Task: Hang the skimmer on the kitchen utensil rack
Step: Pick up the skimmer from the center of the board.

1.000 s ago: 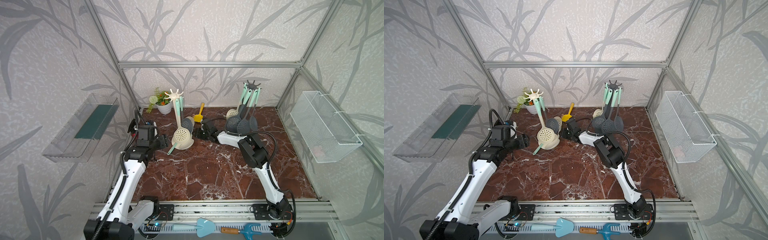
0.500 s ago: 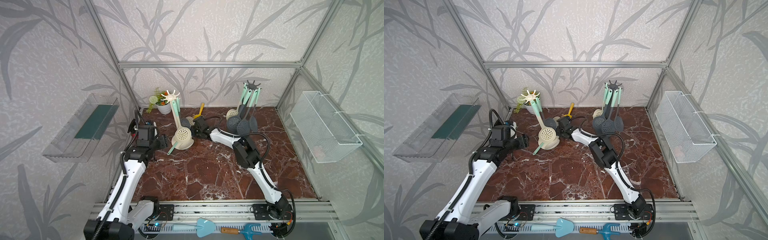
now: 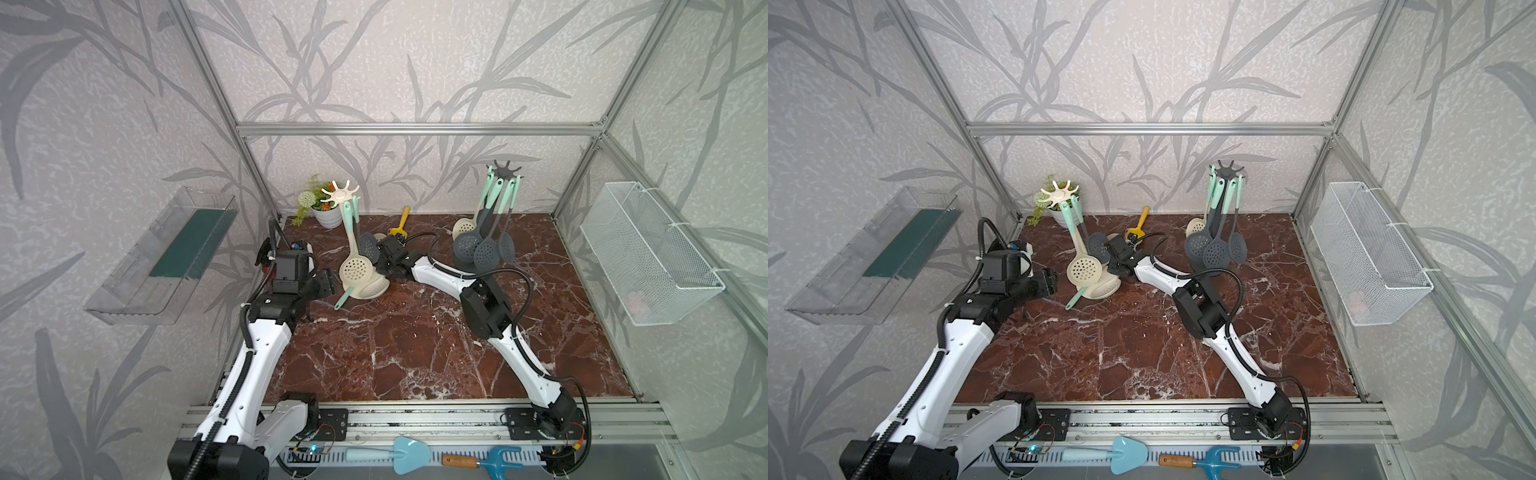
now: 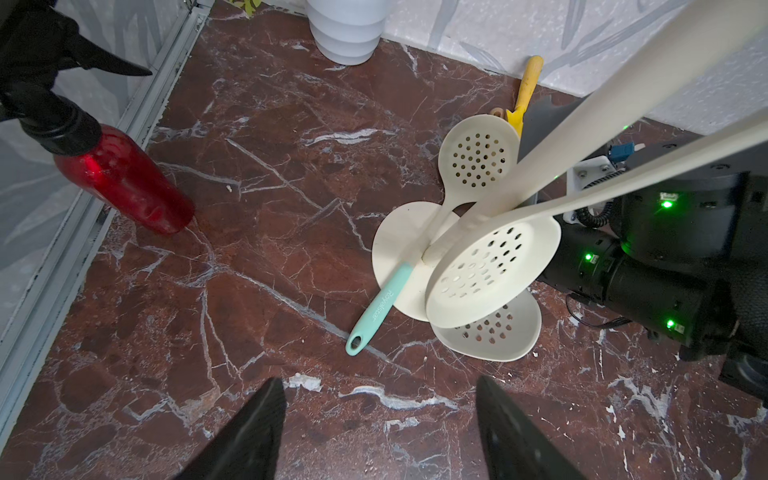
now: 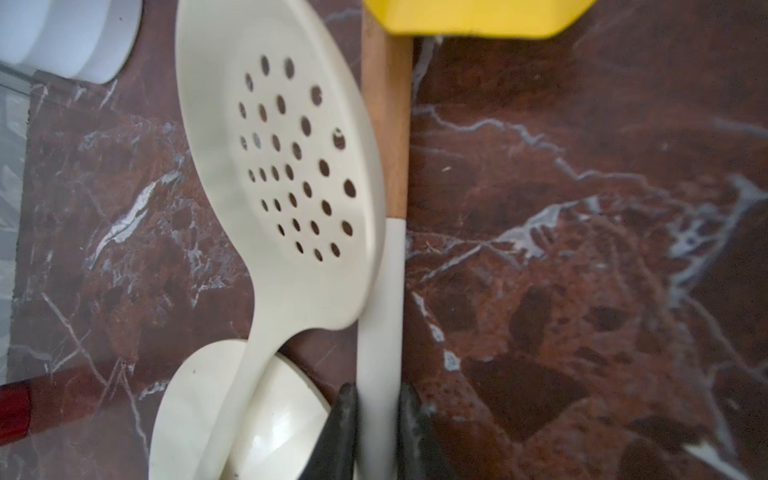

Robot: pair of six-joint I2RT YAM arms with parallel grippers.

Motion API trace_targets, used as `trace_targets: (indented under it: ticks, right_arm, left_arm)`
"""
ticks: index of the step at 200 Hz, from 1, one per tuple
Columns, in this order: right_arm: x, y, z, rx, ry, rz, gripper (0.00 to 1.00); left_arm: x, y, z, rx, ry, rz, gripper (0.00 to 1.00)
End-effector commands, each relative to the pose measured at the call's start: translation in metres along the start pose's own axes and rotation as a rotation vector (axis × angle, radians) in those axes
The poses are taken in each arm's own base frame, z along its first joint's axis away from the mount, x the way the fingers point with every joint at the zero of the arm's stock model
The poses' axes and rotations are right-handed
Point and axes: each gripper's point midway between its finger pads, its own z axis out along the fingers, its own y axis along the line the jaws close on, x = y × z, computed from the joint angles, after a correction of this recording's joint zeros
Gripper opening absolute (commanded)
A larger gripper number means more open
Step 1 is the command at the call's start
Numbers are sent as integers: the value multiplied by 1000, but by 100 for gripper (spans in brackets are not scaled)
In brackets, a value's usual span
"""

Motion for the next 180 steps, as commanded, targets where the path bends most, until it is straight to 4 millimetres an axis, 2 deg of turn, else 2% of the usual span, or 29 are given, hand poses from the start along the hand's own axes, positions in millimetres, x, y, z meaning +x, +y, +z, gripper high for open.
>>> trace_targets:
  ticks: [1,27,71,132,159,180]
  right_arm:
    - [17,-55,3,175,67,-21,14]
    - [3,-63,-9,166,40,-10,5]
    - [-13,-64,-37,97,6,-42,0]
    - [-10,-49,-81,-116,14,-145,0]
    - [-22,-42,-108,-212,-68,-220,0]
    - [-32,-39,-123,-292,-100,-213,0]
  left_arm:
    - [-2,2,-4,-3,-12,11,71]
    - [-2,1,-4,2,-11,11,71]
    - [-3,0,-5,12,-13,10,71]
    - [-2,-8,-8,60,-12,21,70]
    - [-2,-12,-8,83,-15,30,70]
    - [-2,-14,-9,98,-14,34,70]
